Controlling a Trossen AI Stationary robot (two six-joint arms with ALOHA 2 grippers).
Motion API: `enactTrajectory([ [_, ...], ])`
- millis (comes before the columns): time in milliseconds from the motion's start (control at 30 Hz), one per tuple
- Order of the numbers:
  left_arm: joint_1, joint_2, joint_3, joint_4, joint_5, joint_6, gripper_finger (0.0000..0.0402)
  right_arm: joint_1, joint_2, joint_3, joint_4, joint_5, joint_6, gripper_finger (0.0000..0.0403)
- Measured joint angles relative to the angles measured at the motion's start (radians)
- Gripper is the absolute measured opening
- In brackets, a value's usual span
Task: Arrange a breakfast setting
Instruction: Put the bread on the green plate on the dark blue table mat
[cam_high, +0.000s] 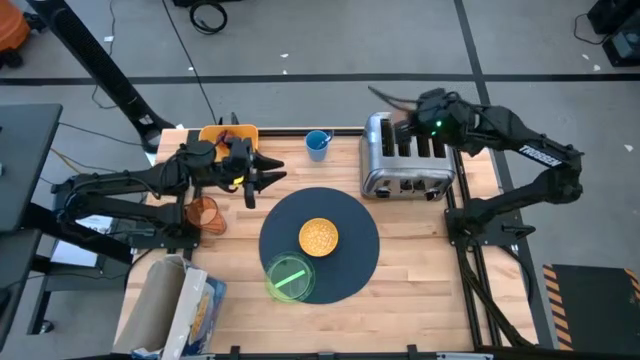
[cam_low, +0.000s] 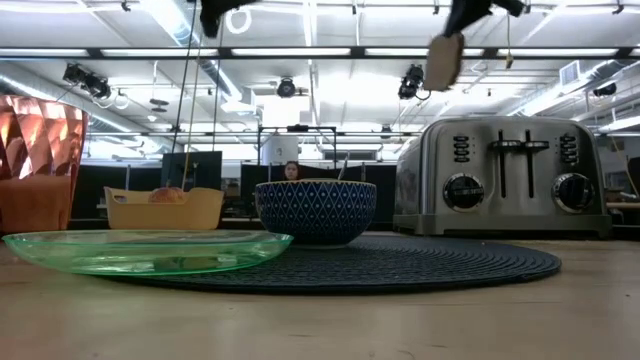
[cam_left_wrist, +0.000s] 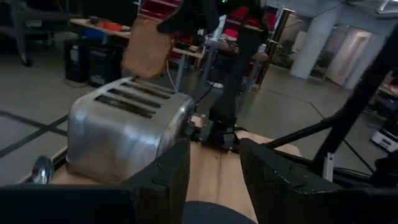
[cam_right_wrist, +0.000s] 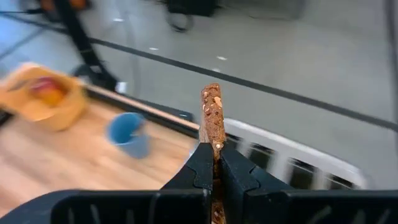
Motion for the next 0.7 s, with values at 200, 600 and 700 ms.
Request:
enactTrajectory([
  [200, -0.037, 0.003, 0.137, -0.175, 0.003, 0.056, 0.0146, 0.159, 0.074, 0.000, 0.167, -0.002, -0.070, 0.0013],
  [600, -0.172, 0.001, 0.357, -0.496, 0.001, 0.058, 0.0146, 0.418, 0.276, 0.000, 0.532, -0.055, -0.228, 0.0013],
  [700, -0.232, 0.000, 0.382, -0.528, 0.001, 0.056, 0.0146, 0.472, 0.333, 0.000, 0.624, -0.084, -0.266, 0.0013],
])
